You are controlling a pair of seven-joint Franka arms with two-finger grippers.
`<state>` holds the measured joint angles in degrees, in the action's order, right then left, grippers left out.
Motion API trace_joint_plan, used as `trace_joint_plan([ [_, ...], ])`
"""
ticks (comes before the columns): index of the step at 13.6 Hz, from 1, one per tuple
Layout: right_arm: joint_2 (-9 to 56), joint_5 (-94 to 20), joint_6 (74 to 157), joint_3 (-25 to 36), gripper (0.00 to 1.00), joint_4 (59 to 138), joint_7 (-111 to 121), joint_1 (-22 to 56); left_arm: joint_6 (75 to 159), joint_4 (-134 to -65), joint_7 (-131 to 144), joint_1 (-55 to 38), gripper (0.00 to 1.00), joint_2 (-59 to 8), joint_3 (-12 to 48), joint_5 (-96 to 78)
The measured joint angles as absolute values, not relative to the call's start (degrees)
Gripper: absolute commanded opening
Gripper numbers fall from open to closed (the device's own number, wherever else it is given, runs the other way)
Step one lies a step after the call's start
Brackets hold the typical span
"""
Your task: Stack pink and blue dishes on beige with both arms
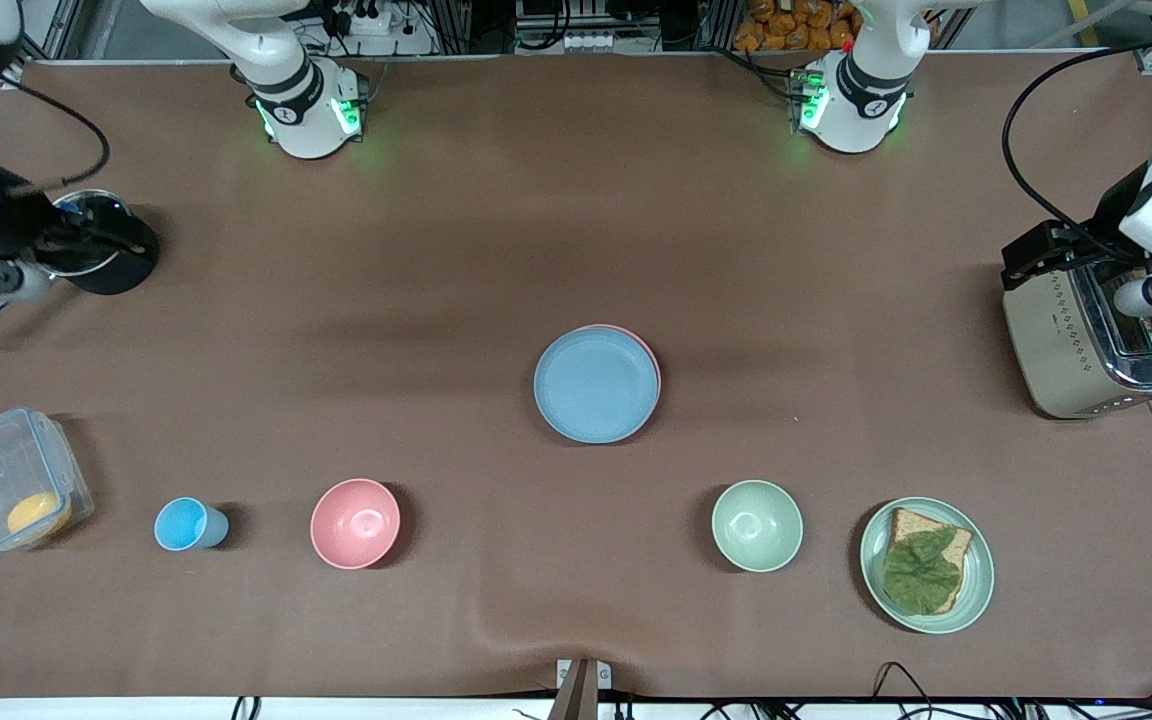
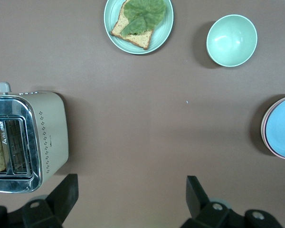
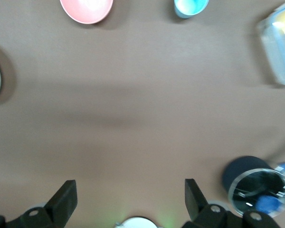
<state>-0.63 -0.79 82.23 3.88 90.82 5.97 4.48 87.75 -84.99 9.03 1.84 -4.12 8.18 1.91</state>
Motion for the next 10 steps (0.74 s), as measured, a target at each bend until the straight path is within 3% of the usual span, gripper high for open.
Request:
trace_joint_plan([
  [10, 0.0, 0.5, 81.1, 3.9, 1.0, 88.6, 9.6, 4.4, 87.8, -85.0, 9.0, 1.8, 1.0, -4.1, 8.2, 1.9],
])
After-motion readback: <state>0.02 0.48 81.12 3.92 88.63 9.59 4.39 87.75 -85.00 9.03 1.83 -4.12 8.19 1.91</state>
